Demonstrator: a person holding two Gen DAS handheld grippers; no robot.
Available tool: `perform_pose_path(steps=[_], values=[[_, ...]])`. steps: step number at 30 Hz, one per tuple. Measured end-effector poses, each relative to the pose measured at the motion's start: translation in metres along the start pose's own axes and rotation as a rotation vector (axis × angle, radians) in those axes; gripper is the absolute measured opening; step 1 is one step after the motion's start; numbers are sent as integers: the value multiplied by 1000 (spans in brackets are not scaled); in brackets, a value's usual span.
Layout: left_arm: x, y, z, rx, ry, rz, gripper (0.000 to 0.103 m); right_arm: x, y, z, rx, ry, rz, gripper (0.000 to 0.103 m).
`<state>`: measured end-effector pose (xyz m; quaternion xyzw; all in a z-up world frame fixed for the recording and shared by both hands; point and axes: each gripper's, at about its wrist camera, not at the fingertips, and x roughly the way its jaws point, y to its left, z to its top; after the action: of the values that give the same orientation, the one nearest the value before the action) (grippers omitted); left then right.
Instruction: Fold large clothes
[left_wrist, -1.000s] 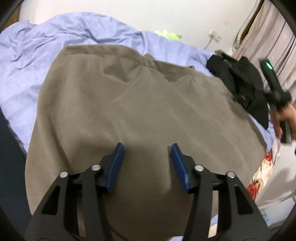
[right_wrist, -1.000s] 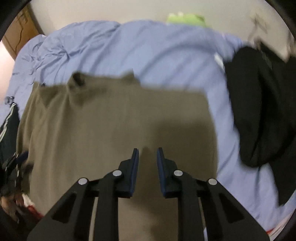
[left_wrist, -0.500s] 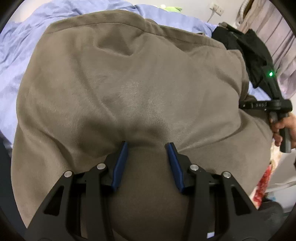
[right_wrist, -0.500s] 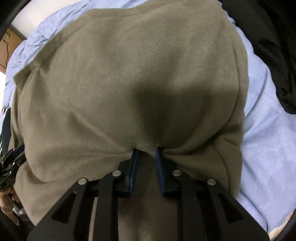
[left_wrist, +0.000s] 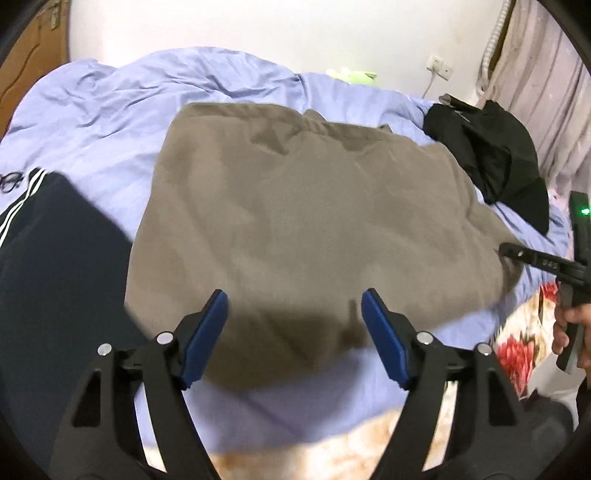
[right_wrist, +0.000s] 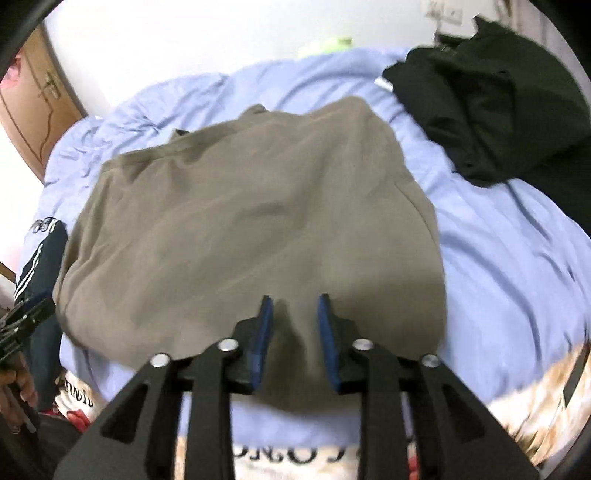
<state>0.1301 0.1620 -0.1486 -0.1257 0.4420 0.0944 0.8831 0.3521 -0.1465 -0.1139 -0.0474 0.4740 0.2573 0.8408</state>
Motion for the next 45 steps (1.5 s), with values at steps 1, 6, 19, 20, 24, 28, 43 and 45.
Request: perform_pose_path(steps=[1,6,19,20,24,28,43,45], values=[[-1,-1,-6,3,4,3,75,-7,4,-9,-7,-24,-1,48],[8,-1,-36,-54,81,-20,78,-26,10,-34,-39,-84,8,65],[14,-1,-41,-82,-6,25,84,-31,18,-47,-152,-116,5,75],[14,-2,-41,-87,-8,21,85,-30,16,-48,-148,-116,6,78],[16,0,-39,-152,-26,-14,89,-26,11,-51,-136,-101,14,82],[13,15,-38,-283,-47,-94,89,-25,4,-55,-123,-95,0,86],[35,53,-37,-751,-108,-308,94,-9,-55,-61,345,20,250,89],[38,50,-35,-747,-114,-292,95,-11,-45,-59,269,5,195,89]])
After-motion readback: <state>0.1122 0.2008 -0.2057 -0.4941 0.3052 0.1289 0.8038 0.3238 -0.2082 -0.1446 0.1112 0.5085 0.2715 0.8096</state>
